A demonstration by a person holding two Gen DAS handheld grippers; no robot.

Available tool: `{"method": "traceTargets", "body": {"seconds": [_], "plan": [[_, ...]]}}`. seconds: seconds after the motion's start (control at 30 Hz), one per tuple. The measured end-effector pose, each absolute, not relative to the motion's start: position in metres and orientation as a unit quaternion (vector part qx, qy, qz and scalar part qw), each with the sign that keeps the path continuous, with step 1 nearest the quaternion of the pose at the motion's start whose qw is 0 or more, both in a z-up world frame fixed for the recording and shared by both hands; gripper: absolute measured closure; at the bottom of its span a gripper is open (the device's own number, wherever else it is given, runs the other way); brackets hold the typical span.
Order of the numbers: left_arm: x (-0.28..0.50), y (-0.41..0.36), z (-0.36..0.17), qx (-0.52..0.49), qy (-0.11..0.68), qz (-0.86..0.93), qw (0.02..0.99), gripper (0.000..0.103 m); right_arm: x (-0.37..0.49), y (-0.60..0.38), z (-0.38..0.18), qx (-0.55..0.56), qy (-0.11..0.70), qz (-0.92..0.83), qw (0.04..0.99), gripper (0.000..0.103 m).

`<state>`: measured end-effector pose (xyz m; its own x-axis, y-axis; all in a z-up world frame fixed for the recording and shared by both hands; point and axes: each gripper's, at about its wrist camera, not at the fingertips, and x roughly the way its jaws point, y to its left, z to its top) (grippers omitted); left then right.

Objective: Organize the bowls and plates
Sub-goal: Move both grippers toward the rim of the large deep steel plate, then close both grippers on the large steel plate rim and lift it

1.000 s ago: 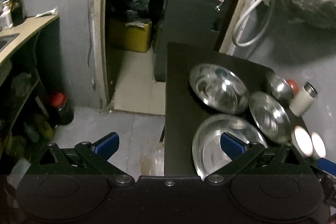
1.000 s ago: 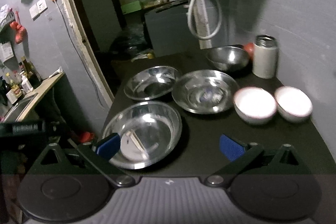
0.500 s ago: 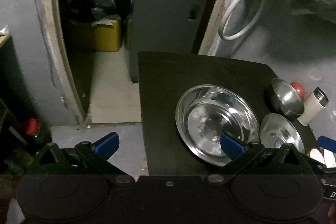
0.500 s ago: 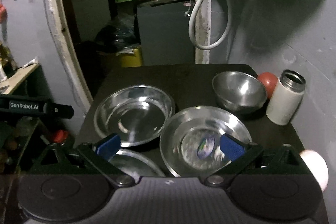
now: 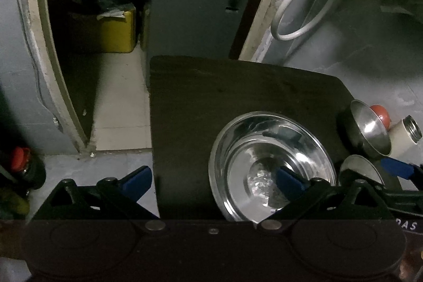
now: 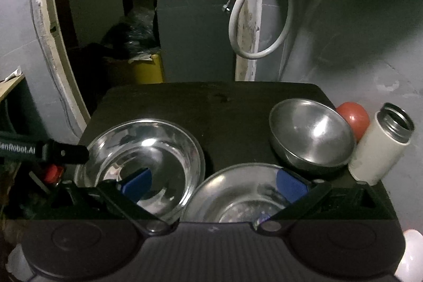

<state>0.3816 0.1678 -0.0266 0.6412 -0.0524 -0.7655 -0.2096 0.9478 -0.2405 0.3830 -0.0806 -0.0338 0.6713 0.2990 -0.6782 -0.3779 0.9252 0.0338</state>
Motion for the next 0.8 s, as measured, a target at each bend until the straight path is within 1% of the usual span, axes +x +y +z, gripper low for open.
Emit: {"method": "traceTargets", "body": {"seconds": [0.1,0.2,0.3,0.43,0.57,0.67,0.73,0.8], "plan": [[0.387,0.168,-0.031,-0.161,0.425,0.042,0.890,0.010,0.394,-0.077,-0.037,-0.052,0.362,0.193,0.911,0.002],[0.391,0.172,-0.035,-0.171,0.426,0.039,0.888,0.012,0.403,-0.072,-0.041,-0.054,0.365,0.199,0.908,0.004],[0.392,0.172,-0.039,-0.176,0.424,0.031,0.888,0.017,0.411,-0.068,-0.044,-0.056,0.369,0.203,0.905,0.007],[0.396,0.171,-0.042,-0.179,0.424,0.018,0.887,0.026,0.421,-0.064,-0.049,-0.058,0.377,0.208,0.901,0.013],[0.398,0.171,-0.044,-0.188,0.425,0.012,0.886,0.030,0.427,-0.060,-0.052,-0.062,0.383,0.213,0.897,0.019],[0.398,0.171,-0.046,-0.192,0.422,0.010,0.886,0.036,0.430,-0.056,-0.055,-0.065,0.387,0.218,0.893,0.023],[0.398,0.171,-0.047,-0.197,0.423,0.005,0.884,0.045,0.431,-0.054,-0.057,-0.067,0.390,0.222,0.891,0.026],[0.398,0.170,-0.048,-0.200,0.425,0.001,0.883,0.050,0.431,-0.053,-0.059,-0.068,0.392,0.225,0.889,0.030]]}}
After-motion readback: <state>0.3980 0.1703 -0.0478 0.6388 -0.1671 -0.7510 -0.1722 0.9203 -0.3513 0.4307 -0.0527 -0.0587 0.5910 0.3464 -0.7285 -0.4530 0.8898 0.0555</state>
